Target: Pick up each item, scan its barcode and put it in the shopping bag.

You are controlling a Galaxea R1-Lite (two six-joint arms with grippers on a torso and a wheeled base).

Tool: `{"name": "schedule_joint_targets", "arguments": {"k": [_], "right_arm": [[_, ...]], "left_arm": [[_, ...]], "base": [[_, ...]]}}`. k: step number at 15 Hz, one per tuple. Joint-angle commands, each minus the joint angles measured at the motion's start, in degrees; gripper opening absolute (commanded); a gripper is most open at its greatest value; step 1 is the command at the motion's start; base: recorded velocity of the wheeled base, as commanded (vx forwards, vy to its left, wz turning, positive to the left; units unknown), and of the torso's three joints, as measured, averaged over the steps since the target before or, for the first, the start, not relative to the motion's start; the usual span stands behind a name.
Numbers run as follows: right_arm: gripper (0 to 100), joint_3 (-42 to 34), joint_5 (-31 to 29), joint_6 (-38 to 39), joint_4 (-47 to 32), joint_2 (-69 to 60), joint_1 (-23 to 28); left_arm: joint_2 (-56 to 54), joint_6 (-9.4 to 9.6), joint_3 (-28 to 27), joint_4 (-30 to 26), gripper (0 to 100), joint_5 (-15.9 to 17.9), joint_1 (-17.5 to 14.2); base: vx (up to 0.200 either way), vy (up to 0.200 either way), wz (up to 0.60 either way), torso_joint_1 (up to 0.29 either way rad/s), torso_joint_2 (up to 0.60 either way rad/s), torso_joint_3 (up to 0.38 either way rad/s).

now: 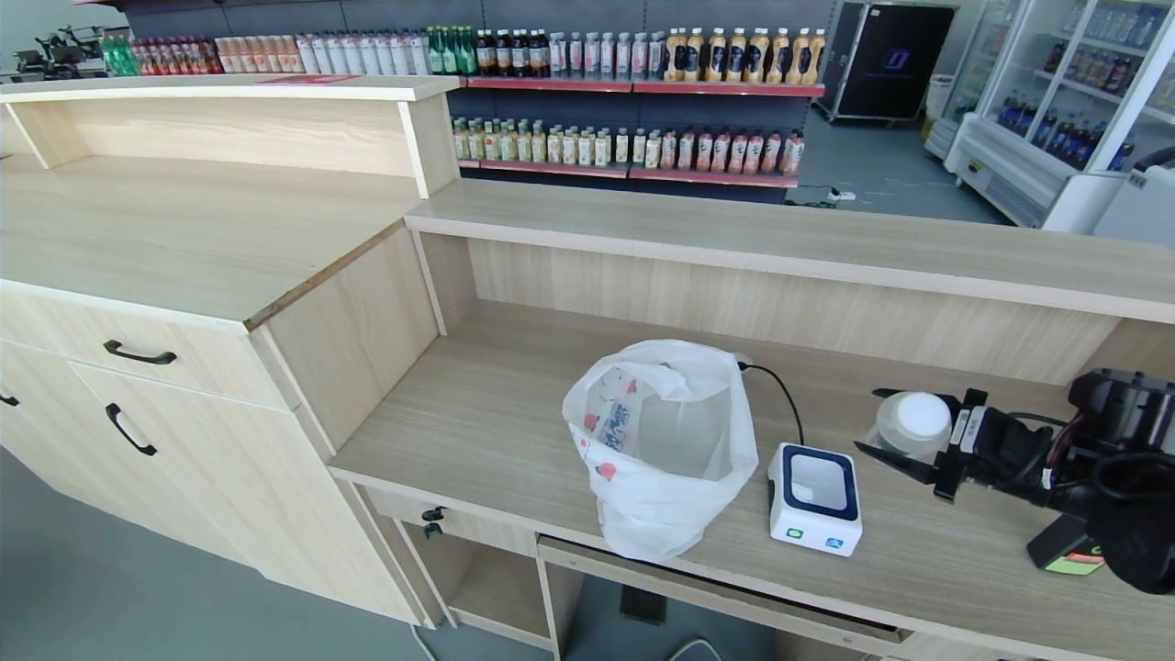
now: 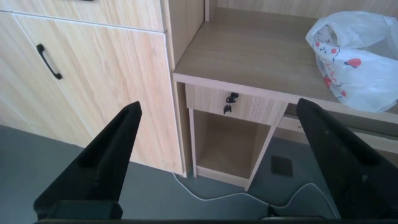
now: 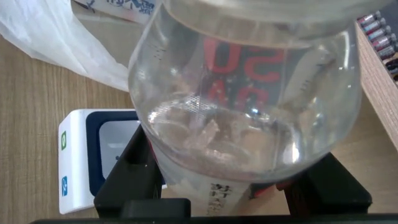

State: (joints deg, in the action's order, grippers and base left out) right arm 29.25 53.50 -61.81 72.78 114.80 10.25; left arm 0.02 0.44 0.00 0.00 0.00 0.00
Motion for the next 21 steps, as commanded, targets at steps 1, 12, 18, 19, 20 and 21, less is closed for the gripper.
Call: {"name": "schedule_joint_targets", "arguments": {"k": [1,12,18,19,20,21], "right_arm": [[0,0.2,0.02,0.02,0.26,1.48,-0.5],[0,3.54,0.11,0.63,0.26,4.47,-2.87],[0,5.65,0.02,0.63,0.35,6.58,-3.75],[0,6.0,0.02,0.63,0.35,6.75,-3.84],[0,6.35,0.02,0.63,0.26,6.93,-3.92],[0,6.88,0.02,0.72,0.26,7.19,-4.1]], "left_arm": [[-0.02,0.0,0.0,0.0,100,0.0,0.0],[-0.02,0.0,0.0,0.0,100,0.0,0.0],[-0.02,0.0,0.0,0.0,100,0.0,0.0],[-0.02,0.0,0.0,0.0,100,0.0,0.0],[-0.02,0.0,0.0,0.0,100,0.0,0.0],[-0.02,0.0,0.0,0.0,100,0.0,0.0]], "base": [[0.0,0.0,0.0,0.0,0.0,0.0],[0.0,0.0,0.0,0.0,0.0,0.0],[0.0,0.0,0.0,0.0,0.0,0.0],[0.0,0.0,0.0,0.0,0.0,0.0],[0.0,0.0,0.0,0.0,0.0,0.0],[0.0,0.0,0.0,0.0,0.0,0.0]]}}
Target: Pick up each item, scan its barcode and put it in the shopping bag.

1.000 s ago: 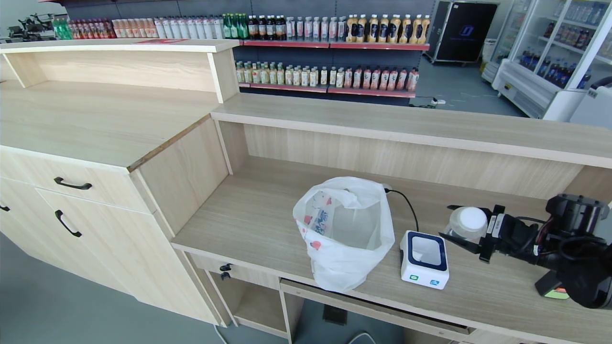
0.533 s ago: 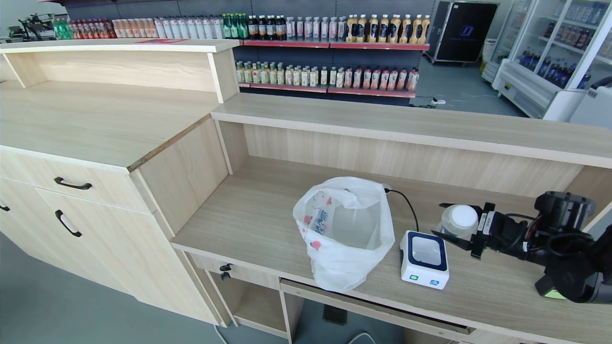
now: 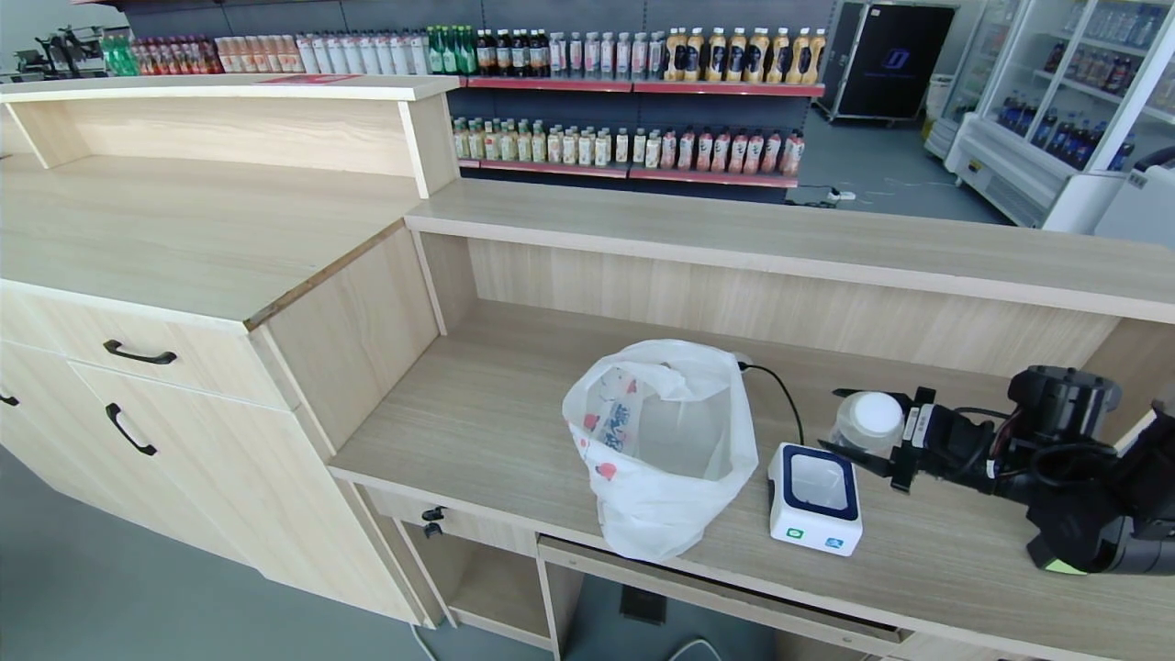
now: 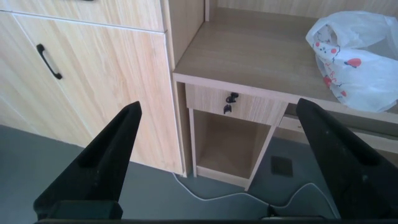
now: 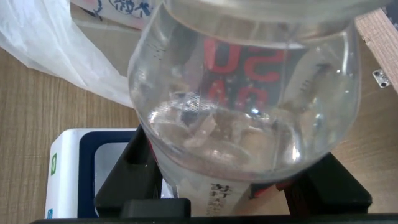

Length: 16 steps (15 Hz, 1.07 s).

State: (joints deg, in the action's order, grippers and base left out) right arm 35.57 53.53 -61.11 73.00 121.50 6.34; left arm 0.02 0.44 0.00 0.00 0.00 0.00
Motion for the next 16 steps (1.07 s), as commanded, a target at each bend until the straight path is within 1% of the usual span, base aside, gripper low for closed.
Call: {"name": "schedule_joint_targets", "arguments": {"k": [1,6,7,8,9,11,12,13,14,15,16], "right_arm": [[0,1.17,0.0,0.03,0.13,1.1,-0.19],[0,2.4,0.0,1.17,0.13,1.54,-0.8],[0,2.22,0.0,3.63,0.04,0.05,-0.63],[0,1.69,-0.09,8.2,-0.05,-3.03,-0.45],[0,0.73,-0.79,15.58,-0.31,-7.77,0.16],[0,-0.94,-4.49,26.13,-0.31,-14.72,1.75],[0,-1.21,-8.62,31.58,-0.05,-17.62,3.07],[0,-2.35,-16.79,40.98,-0.75,-22.19,5.97],[0,-4.02,-23.91,46.35,-1.72,-24.56,6.49],[0,-5.87,-33.75,50.39,-2.6,-26.67,6.49],[0,-7.62,-44.48,51.88,-3.56,-28.16,6.14]], "left_arm": [[-0.02,0.0,0.0,0.0,100,0.0,0.0],[-0.02,0.0,0.0,0.0,100,0.0,0.0],[-0.02,0.0,0.0,0.0,100,0.0,0.0],[-0.02,0.0,0.0,0.0,100,0.0,0.0],[-0.02,0.0,0.0,0.0,100,0.0,0.0],[-0.02,0.0,0.0,0.0,100,0.0,0.0],[-0.02,0.0,0.0,0.0,100,0.0,0.0],[0.06,0.0,0.0,0.0,100,0.0,0.0],[-0.02,0.0,0.0,0.0,100,0.0,0.0],[-0.02,0.0,0.0,0.0,100,0.0,0.0],[-0.02,0.0,0.0,0.0,100,0.0,0.0]], "base": [[0.0,0.0,0.0,0.0,0.0,0.0],[0.0,0.0,0.0,0.0,0.0,0.0],[0.0,0.0,0.0,0.0,0.0,0.0],[0.0,0.0,0.0,0.0,0.0,0.0],[0.0,0.0,0.0,0.0,0.0,0.0],[0.0,0.0,0.0,0.0,0.0,0.0],[0.0,0.0,0.0,0.0,0.0,0.0],[0.0,0.0,0.0,0.0,0.0,0.0],[0.0,0.0,0.0,0.0,0.0,0.0],[0.0,0.0,0.0,0.0,0.0,0.0],[0.0,0.0,0.0,0.0,0.0,0.0]]}}
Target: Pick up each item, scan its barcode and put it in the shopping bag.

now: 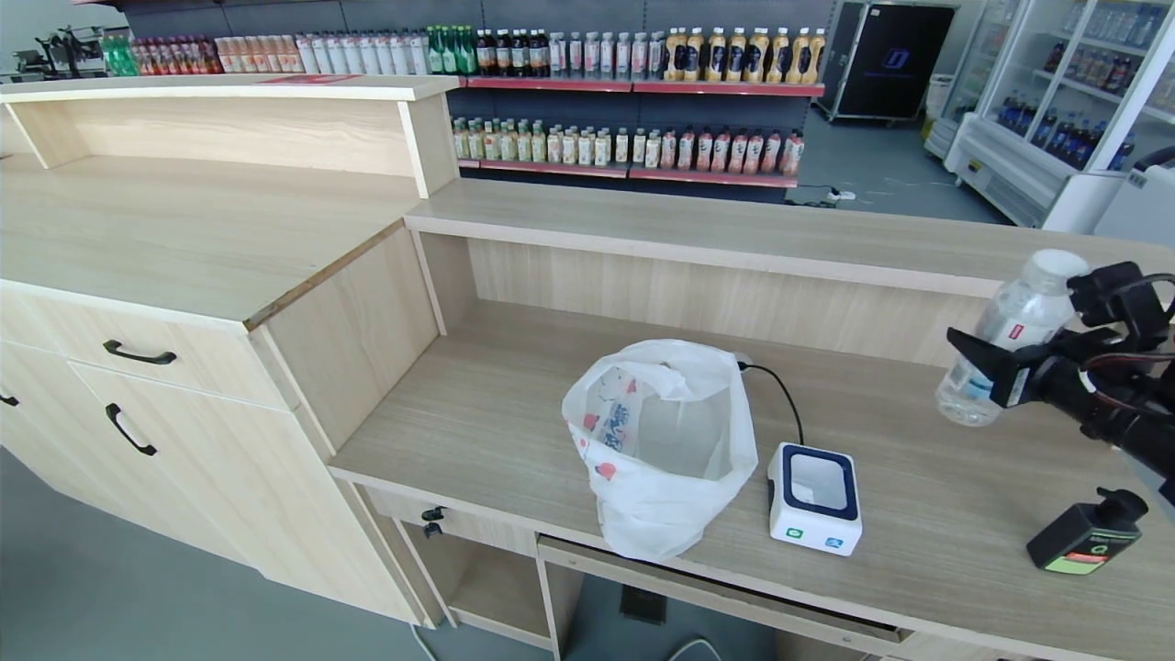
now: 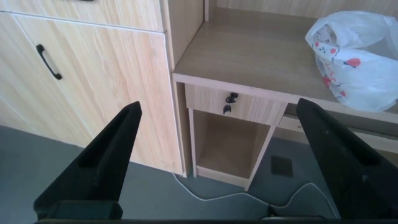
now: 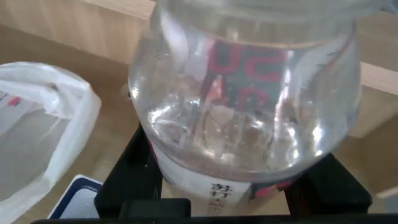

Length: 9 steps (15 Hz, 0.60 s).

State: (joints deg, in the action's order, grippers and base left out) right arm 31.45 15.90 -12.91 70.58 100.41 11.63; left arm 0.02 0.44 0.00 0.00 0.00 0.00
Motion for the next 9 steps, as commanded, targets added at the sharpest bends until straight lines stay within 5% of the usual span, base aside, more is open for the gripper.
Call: {"name": "schedule_joint_targets", "arguments": {"k": [1,5,9], "right_arm": [[0,-4.56,-16.07,3.94,-2.38,-8.48,-0.38],[0,-5.88,-33.83,2.8,-7.57,-12.08,-2.23],[0,-6.32,-35.85,-0.89,-8.36,-14.37,-2.49]], "left_arm": [[-0.02,0.0,0.0,0.0,100,0.0,0.0],[-0.02,0.0,0.0,0.0,100,0.0,0.0],[-0.02,0.0,0.0,0.0,100,0.0,0.0]], "base": [[0.0,0.0,0.0,0.0,0.0,0.0],[0.0,0.0,0.0,0.0,0.0,0.0],[0.0,0.0,0.0,0.0,0.0,0.0]]}}
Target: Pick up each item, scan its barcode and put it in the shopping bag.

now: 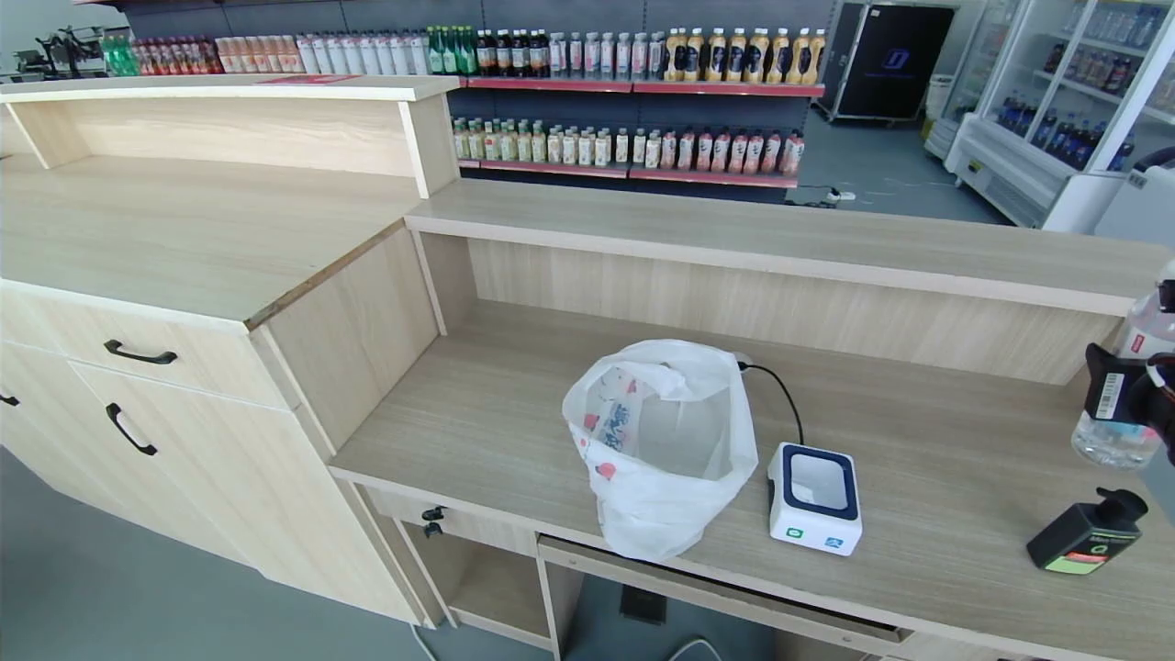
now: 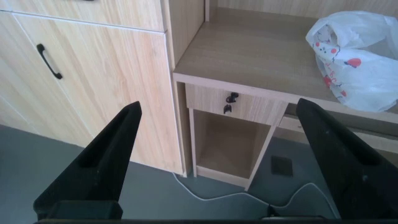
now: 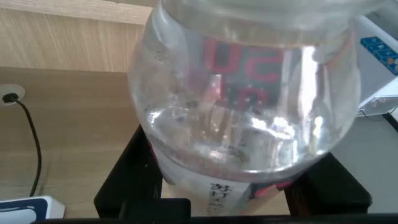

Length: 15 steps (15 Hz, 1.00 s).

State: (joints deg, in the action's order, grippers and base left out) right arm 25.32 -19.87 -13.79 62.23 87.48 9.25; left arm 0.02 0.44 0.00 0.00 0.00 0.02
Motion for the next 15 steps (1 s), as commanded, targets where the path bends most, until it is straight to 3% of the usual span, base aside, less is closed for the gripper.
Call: {"name": "schedule_joint_targets", "arguments": {"k": [1,4,8,11,15], "right_arm": [[0,-0.1,0.01,-0.36,-0.01,-1.26,-0.2],[0,-0.1,0.01,-0.71,0.43,0.15,-2.13],[0,0.34,3.08,-2.12,1.58,2.61,-5.74],[0,1.22,3.79,-1.94,7.02,7.35,-11.45],[0,1.49,15.74,5.09,17.31,19.57,-13.38]], "left_arm": [[-0.02,0.0,0.0,0.0,100,0.0,-0.02],[-0.02,0.0,0.0,0.0,100,0.0,-0.02],[-0.02,0.0,0.0,0.0,100,0.0,-0.02],[-0.02,0.0,0.0,0.0,100,0.0,-0.02],[-0.02,0.0,0.0,0.0,100,0.0,-0.02]], "base": [[0.0,0.0,0.0,0.0,0.0,0.0],[0.0,0.0,0.0,0.0,0.0,0.0],[0.0,0.0,0.6,0.0,0.0,0.004],[0.0,0.0,0.6,0.007,0.01,0.001],[0.0,0.0,0.15,0.001,0.0,-0.001]]}}
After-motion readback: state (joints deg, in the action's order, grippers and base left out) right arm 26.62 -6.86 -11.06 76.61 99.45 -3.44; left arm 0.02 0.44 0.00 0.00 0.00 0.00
